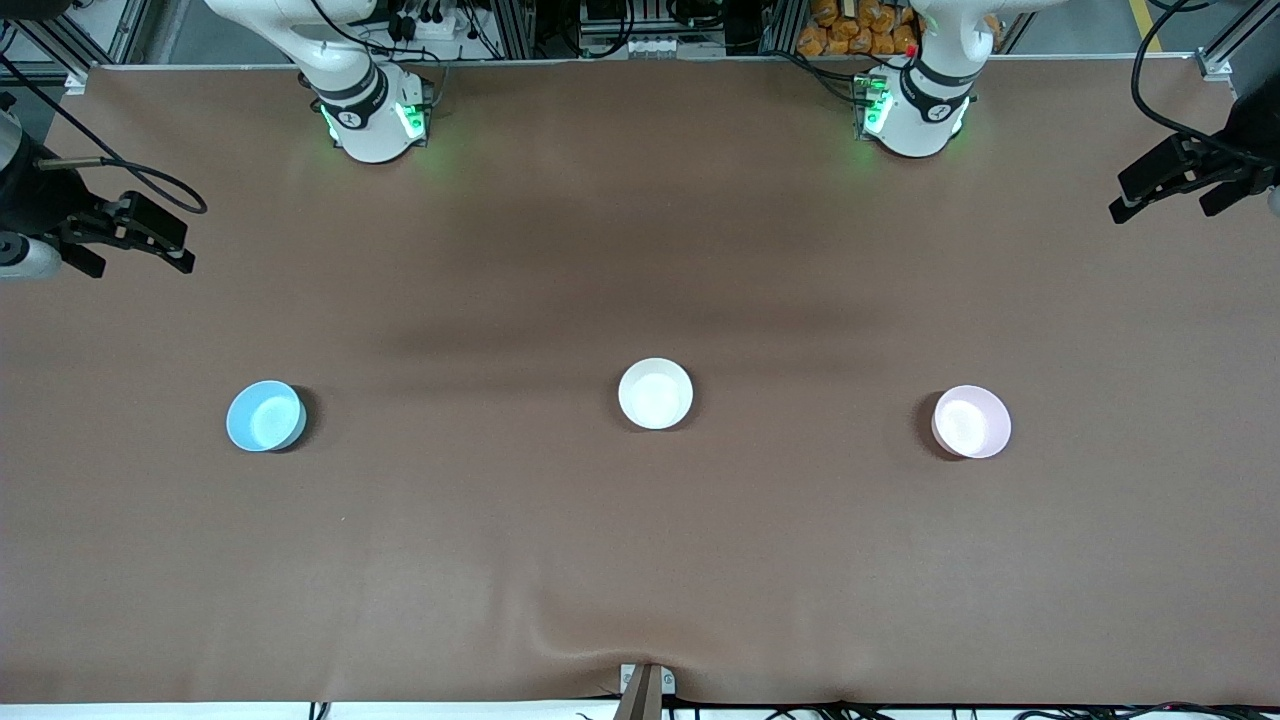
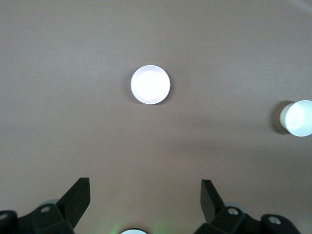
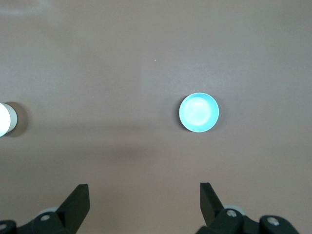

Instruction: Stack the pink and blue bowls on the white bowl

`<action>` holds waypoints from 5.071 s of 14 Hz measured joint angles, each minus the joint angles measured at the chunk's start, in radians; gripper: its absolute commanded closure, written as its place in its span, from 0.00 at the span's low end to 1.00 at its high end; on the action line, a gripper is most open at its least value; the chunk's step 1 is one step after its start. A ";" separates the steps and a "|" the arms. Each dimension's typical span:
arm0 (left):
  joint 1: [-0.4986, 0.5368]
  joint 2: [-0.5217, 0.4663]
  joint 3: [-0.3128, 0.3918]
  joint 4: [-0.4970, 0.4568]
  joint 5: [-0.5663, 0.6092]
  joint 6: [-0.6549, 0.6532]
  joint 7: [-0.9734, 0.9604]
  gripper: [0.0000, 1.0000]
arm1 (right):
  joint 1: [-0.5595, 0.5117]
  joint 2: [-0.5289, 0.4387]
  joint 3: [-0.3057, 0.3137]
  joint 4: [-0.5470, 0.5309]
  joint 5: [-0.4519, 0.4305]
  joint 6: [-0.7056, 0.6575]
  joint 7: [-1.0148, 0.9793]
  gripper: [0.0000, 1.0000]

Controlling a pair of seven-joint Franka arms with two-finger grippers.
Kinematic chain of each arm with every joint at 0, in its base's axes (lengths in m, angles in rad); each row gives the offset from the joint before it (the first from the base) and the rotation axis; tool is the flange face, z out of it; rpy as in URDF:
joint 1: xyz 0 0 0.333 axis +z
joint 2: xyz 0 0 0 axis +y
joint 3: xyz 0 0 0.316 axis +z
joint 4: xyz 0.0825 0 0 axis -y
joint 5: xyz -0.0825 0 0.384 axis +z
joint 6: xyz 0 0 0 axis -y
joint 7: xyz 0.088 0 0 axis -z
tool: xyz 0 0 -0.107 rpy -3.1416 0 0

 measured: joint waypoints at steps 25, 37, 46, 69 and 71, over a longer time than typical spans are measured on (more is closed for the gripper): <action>0.072 0.088 -0.015 -0.242 0.055 0.354 0.002 0.00 | 0.001 0.000 -0.001 -0.001 0.000 -0.001 0.000 0.00; 0.096 0.225 -0.015 -0.621 0.055 0.979 0.003 0.00 | 0.001 0.000 -0.007 -0.001 0.000 -0.003 0.000 0.00; 0.112 0.441 -0.014 -0.624 0.055 1.201 0.003 0.00 | -0.001 0.000 -0.008 -0.002 0.000 -0.004 0.000 0.00; 0.115 0.518 -0.016 -0.591 0.055 1.213 0.003 1.00 | -0.015 0.000 0.008 -0.002 0.000 0.012 0.000 0.00; 0.115 0.518 -0.017 -0.589 0.055 1.213 0.004 1.00 | -0.015 0.000 0.011 -0.002 0.000 0.013 0.000 0.00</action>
